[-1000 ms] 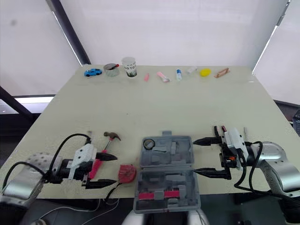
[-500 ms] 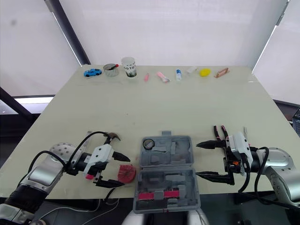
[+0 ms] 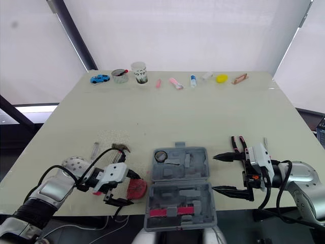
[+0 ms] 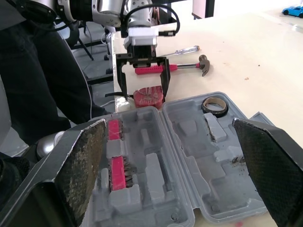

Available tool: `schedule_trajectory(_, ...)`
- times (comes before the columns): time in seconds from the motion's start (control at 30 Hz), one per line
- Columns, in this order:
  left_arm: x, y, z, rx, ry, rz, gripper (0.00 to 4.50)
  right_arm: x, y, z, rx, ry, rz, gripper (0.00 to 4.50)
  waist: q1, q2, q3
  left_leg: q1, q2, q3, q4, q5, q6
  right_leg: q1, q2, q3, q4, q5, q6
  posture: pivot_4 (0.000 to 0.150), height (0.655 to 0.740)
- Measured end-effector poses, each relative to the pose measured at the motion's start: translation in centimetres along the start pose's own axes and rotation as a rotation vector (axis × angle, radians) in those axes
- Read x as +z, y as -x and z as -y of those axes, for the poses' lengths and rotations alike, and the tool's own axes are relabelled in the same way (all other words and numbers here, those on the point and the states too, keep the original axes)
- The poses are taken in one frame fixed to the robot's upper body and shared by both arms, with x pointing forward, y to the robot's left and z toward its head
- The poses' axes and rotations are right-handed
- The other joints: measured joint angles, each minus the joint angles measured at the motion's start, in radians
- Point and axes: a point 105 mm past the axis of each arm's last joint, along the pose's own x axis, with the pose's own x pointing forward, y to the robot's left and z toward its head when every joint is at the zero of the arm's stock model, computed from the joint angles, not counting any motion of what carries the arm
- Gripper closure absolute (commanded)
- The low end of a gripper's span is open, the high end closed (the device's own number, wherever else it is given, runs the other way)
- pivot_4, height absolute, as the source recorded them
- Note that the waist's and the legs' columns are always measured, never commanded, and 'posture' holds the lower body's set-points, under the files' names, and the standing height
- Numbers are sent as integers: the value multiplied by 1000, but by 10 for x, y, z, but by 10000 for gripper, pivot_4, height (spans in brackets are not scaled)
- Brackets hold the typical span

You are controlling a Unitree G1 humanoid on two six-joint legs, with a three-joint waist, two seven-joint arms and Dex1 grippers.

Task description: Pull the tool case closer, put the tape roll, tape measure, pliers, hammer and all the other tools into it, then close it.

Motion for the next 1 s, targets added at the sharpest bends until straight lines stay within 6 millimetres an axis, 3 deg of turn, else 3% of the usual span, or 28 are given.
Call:
schedule_trajectory(0.07, -1, -2, -1, 7, -7, 0, 2794, 1, 0, 0, 0, 3, 1, 0, 0, 0, 0, 0, 0, 0, 0, 0, 0, 0, 0, 0, 0, 0, 0, 1500, 7400)
schedule_trajectory(0.13, -2, -3, -2, 17, -35, -10, 8795, 2, -1, 1, 0, 10, 2, 0, 0, 0, 0, 0, 0, 0, 0, 0, 0, 0, 0, 0, 0, 0, 0, 1500, 7400)
schedule_trajectory(0.17, -2, -3, -3, 22, -40, -6, 14043, 3, -1, 2, 0, 12, 2, 0, 0, 0, 0, 0, 0, 0, 0, 0, 0, 0, 0, 0, 0, 0, 0, 1500, 7400)
schedule_trajectory(0.2, -2, -3, -3, 23, -41, -5, 14787, 3, -1, 2, 0, 12, 2, 0, 0, 0, 0, 0, 0, 0, 0, 0, 0, 0, 0, 0, 0, 0, 0, 1500, 7400)
schedule_trajectory(0.47, -7, 0, 3, 35, -33, 22, 15167, 3, -3, 6, -39, -5, 5, 0, -4, 0, 0, 1, 0, 0, 0, 0, 0, 0, 0, 0, 1, 0, 0, 1500, 7400)
schedule_trajectory(0.57, -11, 13, 6, 60, -1, 21, 15167, 3, -12, 13, -92, -23, -23, 0, -3, 0, 0, 0, 1, 0, 0, 0, 0, 0, 1, 0, 1, 0, 0, 1500, 7400)
schedule_trajectory(0.77, 20, 42, -8, 182, -49, 92, 15167, 2, -32, 28, -160, -72, -190, 0, -1, 0, 0, 0, 0, 1, 1, 0, 0, 0, -1, 0, 1, 0, 0, 1500, 7400)
schedule_trajectory(0.93, 50, 52, -17, 265, -107, 184, 15167, 12, -53, 42, -173, -291, -222, 0, -2, 0, 0, 0, 1, -1, 0, 0, 0, -1, 0, -1, 1, 0, 0, 1500, 7400)
schedule_trajectory(1.0, 64, 51, -27, 323, -138, 247, 15167, 13, -72, 48, -150, -443, -226, 0, -3, 0, 0, -1, 1, -1, 0, 0, 0, -1, 0, 0, 1, 0, 0, 1500, 7400)
